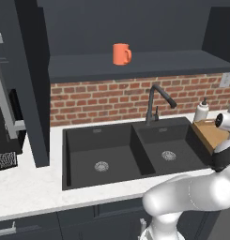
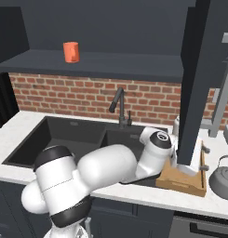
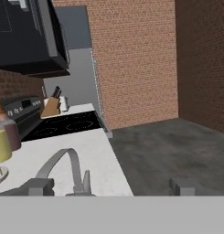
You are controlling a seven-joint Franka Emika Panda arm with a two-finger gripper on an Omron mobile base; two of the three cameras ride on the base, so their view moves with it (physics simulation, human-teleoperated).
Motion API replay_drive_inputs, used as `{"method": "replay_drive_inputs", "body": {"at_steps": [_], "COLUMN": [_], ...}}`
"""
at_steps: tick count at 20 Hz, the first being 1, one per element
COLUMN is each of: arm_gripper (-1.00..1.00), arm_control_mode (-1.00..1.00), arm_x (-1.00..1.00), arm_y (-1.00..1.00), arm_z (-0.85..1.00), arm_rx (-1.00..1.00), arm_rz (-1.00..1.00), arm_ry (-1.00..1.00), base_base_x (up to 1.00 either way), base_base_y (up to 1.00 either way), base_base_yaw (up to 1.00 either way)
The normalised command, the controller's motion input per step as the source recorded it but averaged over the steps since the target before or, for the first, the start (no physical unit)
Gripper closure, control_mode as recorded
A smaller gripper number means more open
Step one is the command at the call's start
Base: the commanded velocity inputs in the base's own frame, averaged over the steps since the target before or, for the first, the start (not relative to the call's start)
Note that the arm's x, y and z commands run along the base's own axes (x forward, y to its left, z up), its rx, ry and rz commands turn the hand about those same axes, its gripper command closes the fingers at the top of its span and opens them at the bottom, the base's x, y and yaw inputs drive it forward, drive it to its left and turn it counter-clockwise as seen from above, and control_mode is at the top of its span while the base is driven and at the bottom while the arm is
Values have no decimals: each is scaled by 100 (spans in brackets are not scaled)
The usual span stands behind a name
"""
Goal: Pick the kettle from the counter and place it on the tray. Then pick the mug from the cabinet and place it on the tray. Then close the cabinet doors.
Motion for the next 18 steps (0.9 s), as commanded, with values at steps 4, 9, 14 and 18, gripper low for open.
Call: {"method": "replay_drive_inputs", "body": {"at_steps": [4, 9, 14, 18], "arm_gripper": [-100, -100, -100, -100], "arm_control_mode": [-100, -100, -100, -100], "arm_x": [11, 12, 14, 14], "arm_y": [-11, -10, -19, -27], "arm_z": [-19, -19, -12, -4], "arm_rx": [0, 0, 0, 0], "arm_rz": [0, 0, 0, 0], "arm_ry": [0, 0, 0, 0], "base_base_x": [0, 0, 0, 0], "base_base_y": [0, 0, 0, 0], "base_base_yaw": [0, 0, 0, 0]}}
